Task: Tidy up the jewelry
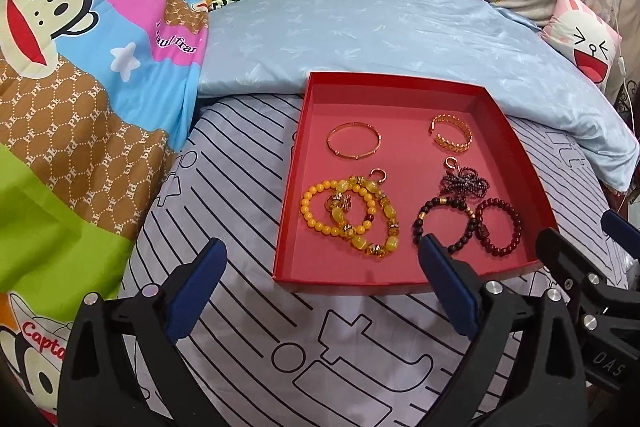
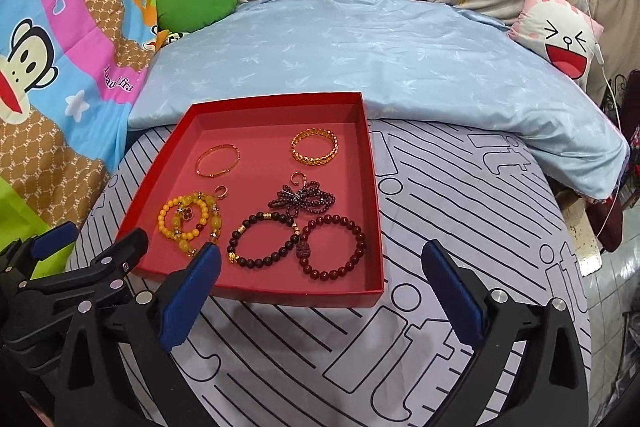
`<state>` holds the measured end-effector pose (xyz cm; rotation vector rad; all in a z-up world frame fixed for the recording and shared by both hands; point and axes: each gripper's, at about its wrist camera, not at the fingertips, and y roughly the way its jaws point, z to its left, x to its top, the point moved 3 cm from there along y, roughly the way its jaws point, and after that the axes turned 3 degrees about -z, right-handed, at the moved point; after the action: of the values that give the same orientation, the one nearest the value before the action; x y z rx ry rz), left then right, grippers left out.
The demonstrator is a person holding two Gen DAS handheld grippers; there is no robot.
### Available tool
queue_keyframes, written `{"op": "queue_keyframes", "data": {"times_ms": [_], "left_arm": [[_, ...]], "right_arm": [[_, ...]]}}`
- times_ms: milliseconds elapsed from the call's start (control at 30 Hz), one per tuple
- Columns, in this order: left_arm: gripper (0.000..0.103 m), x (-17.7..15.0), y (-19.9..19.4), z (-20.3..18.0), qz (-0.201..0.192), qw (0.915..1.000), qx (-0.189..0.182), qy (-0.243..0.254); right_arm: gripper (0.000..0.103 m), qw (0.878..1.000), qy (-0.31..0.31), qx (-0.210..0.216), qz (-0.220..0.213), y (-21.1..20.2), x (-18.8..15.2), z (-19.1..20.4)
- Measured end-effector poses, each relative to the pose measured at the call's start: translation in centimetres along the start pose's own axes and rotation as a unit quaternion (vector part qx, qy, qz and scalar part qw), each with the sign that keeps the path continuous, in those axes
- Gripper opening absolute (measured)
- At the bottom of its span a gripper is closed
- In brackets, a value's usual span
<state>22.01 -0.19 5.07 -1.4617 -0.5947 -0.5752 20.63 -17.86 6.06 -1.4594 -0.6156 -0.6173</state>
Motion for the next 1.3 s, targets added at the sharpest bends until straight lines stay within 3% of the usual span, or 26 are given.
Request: {"op": "queue_keyframes", "data": {"times_ms": [1300], "left_arm": [[0.092,-2.6,-1.3,-0.3,0.024,0.9997,0.009,-0.001]], "right_arm": [[0.097,1.000,0.007,-0.015,0.012,-1.8,-2.6,-0.4]]}}
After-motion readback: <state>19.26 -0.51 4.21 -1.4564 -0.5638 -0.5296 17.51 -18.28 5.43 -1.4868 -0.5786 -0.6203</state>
